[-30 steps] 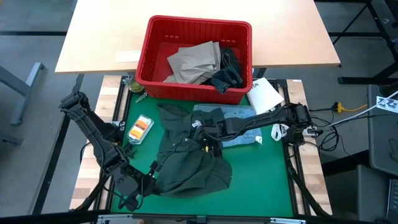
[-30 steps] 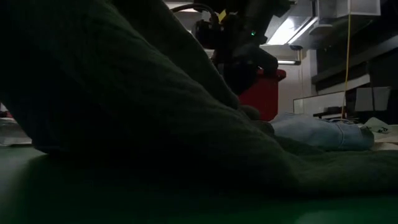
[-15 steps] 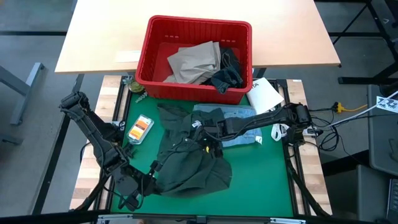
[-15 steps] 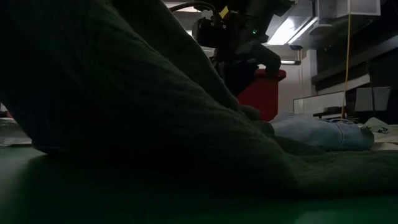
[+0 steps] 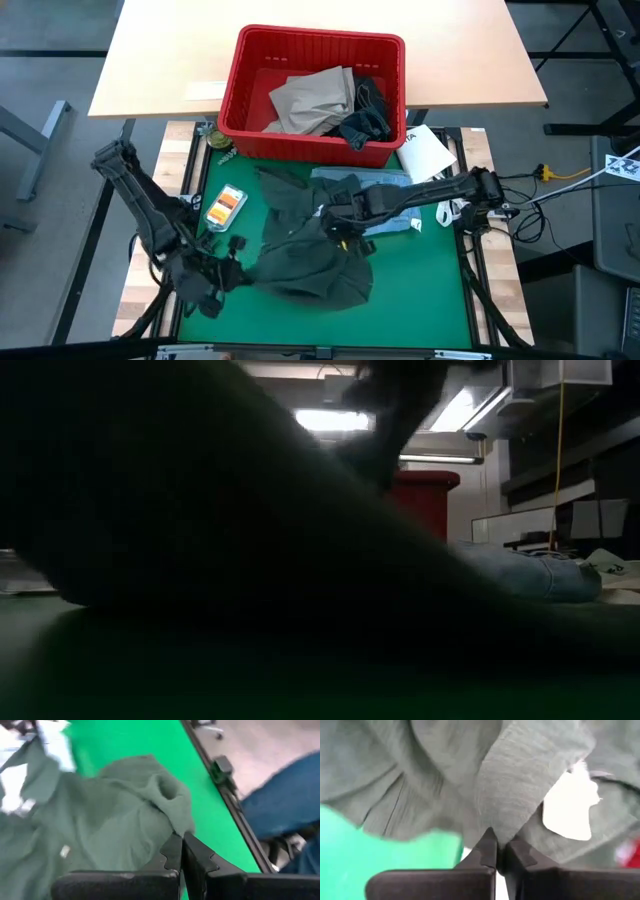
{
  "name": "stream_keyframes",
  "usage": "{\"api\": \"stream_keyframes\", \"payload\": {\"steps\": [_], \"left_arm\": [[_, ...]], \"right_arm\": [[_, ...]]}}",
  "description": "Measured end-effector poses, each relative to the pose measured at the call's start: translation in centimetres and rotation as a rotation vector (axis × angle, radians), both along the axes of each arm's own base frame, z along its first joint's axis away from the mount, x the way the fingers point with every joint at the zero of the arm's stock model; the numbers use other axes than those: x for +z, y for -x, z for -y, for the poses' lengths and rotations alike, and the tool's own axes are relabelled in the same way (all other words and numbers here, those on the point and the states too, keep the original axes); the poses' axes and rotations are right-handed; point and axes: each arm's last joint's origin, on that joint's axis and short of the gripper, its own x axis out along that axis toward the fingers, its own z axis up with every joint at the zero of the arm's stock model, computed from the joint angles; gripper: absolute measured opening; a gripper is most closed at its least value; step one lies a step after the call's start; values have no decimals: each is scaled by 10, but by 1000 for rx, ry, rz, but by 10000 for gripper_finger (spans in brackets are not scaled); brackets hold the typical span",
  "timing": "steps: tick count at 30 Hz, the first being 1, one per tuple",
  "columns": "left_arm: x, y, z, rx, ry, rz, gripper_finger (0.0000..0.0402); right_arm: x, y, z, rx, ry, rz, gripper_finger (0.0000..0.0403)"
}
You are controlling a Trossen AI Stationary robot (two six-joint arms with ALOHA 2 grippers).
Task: Fold Laundry from Bin
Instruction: Fold the green polo shirt
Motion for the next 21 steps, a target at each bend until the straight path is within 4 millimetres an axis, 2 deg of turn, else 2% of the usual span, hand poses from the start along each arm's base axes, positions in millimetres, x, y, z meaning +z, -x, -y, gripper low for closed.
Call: {"api": "stream_keyframes", "payload": {"steps": [5,11,16,18,21], "left_arm": [[31,32,-41,126,49,99,0],[66,70,-99,302,115,326,0],[84,101,-140,512,138,530,0],[87,112,-151,531,178,559,1],[87,120,-158,500,233,554,13]], "right_arm": [[63,18,-14,-16,144,66,6],[132,39,-12,-125,160,281,5],[160,50,-6,-188,97,488,9],[169,56,-3,-206,91,540,9],[174,61,-1,-219,103,563,5]]}}
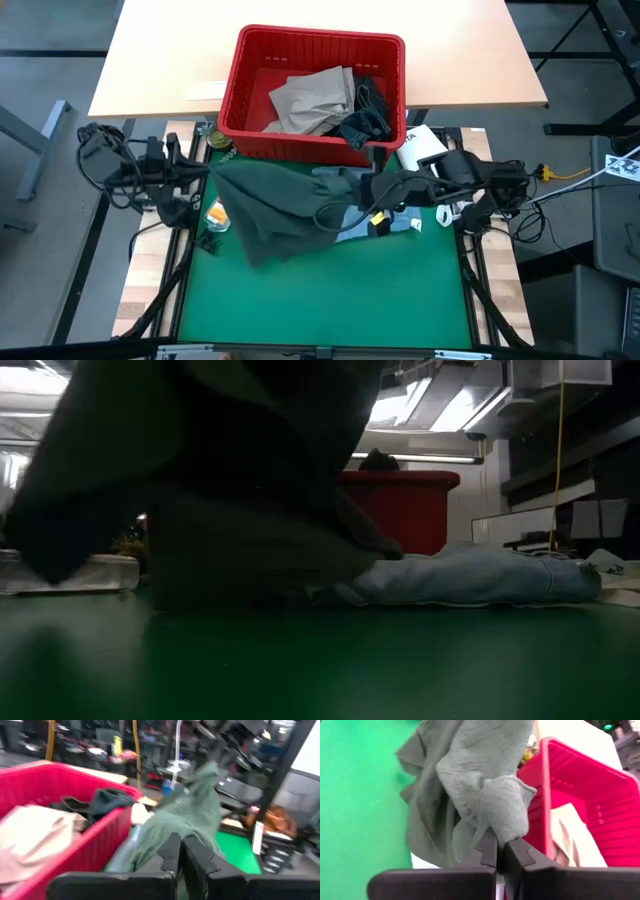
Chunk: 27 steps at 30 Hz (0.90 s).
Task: Fold Laundry from Bin
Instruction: Fold the green polo shirt
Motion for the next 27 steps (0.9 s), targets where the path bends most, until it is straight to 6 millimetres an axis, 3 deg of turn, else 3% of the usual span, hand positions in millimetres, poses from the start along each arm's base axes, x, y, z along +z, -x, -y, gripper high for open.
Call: {"api": "stream_keyframes", "payload": {"steps": [14,21,27], "left_arm": [[-15,1,-1,12,-37,-125,174],[-27,1,1,-10,71,-237,181],[-57,-23,30,-103,214,-455,163]], "right_arm": [[1,2,2,-38,42,3,4],[2,4,4,-59,62,12,7],[2,4,4,-59,61,13,6]]}}
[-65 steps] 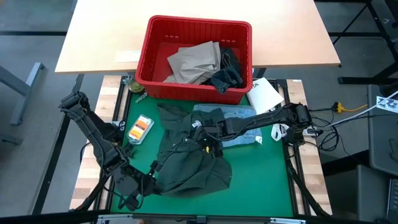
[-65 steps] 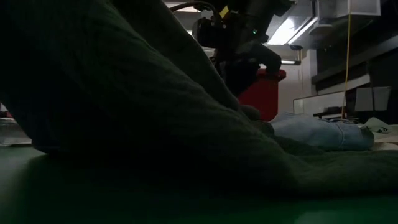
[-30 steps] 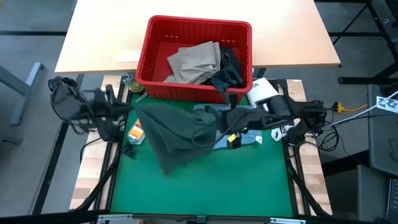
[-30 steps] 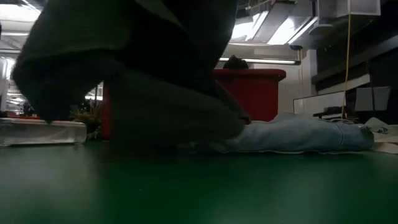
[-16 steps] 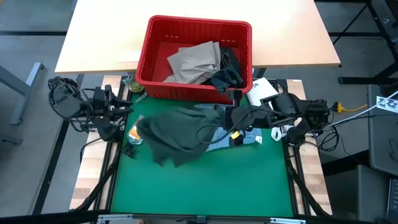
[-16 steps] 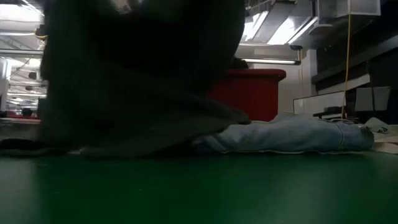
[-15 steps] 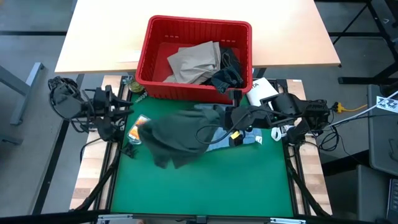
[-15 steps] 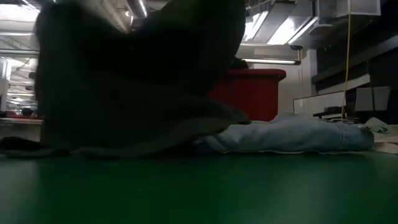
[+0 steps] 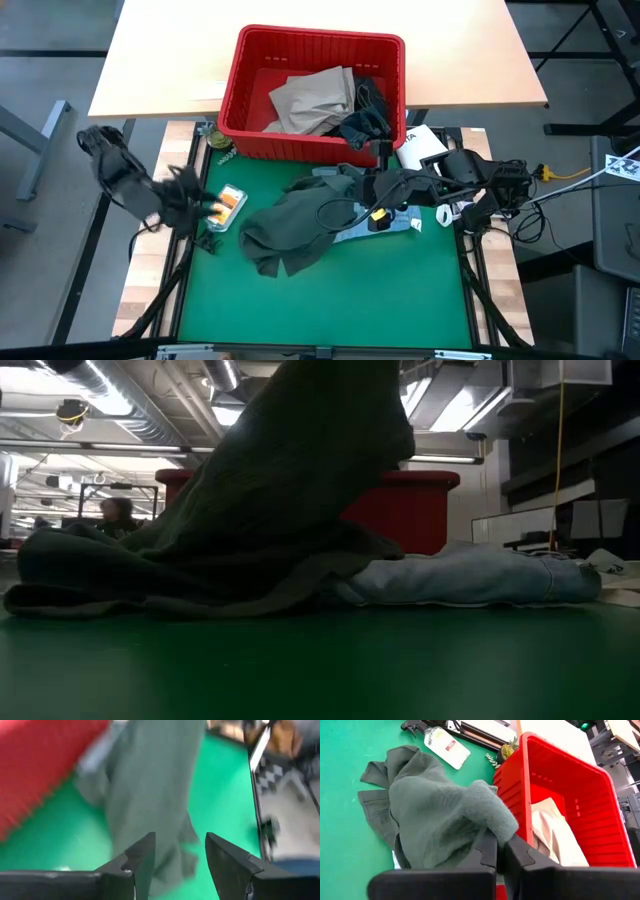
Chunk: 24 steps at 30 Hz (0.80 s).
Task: Fold Laundry from Bin
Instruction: Fold the green polo shirt
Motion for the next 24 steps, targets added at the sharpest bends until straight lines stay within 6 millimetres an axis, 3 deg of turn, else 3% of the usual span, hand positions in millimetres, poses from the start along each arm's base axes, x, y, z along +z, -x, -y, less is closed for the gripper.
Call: {"api": "stream_keyframes", "payload": {"steps": [8,13,24], "left_arm": [[-63,-34,38,64,183,-284,153],[-99,-56,57,155,265,-294,156],[-155,-97,95,126,293,-342,157]], "right_arm": [[0,0,-1,25,-27,-7,6],[0,0,-1,25,-27,-7,8],[0,0,-1,26,-27,-7,9]]}}
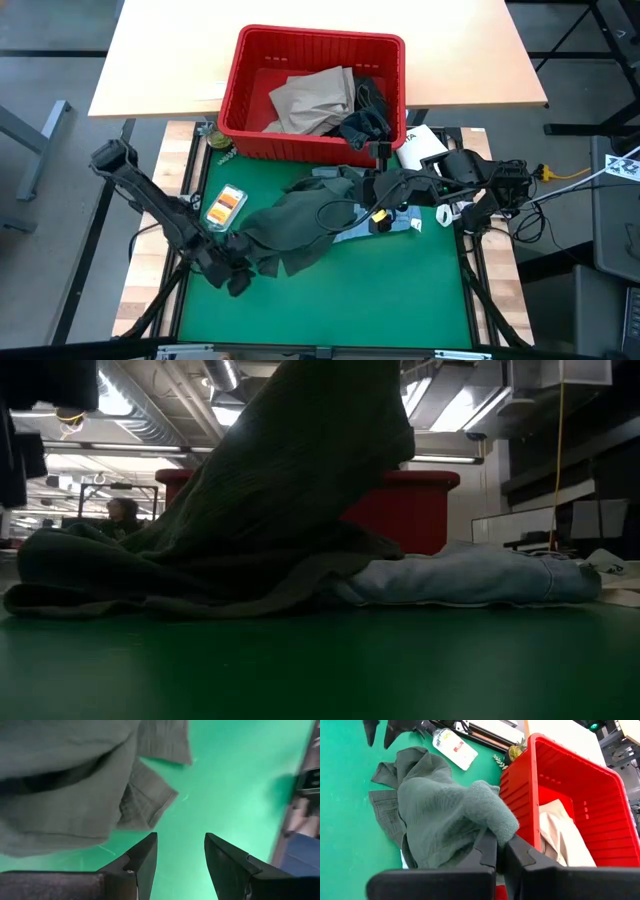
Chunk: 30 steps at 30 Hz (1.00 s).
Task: Fold Laundry from Bin
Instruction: Fold the green polo shirt
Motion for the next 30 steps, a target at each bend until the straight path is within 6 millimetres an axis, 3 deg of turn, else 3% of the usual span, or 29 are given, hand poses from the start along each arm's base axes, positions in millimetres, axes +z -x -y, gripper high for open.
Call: {"api": "stream_keyframes", "payload": {"steps": [13,30], "left_arm": [[-46,-11,9,134,-67,-158,157],[-45,-20,9,198,-32,-80,157]], "right_arm": [[0,0,0,0,-1,0,9],[0,0,-1,16,-17,-4,9]]}}
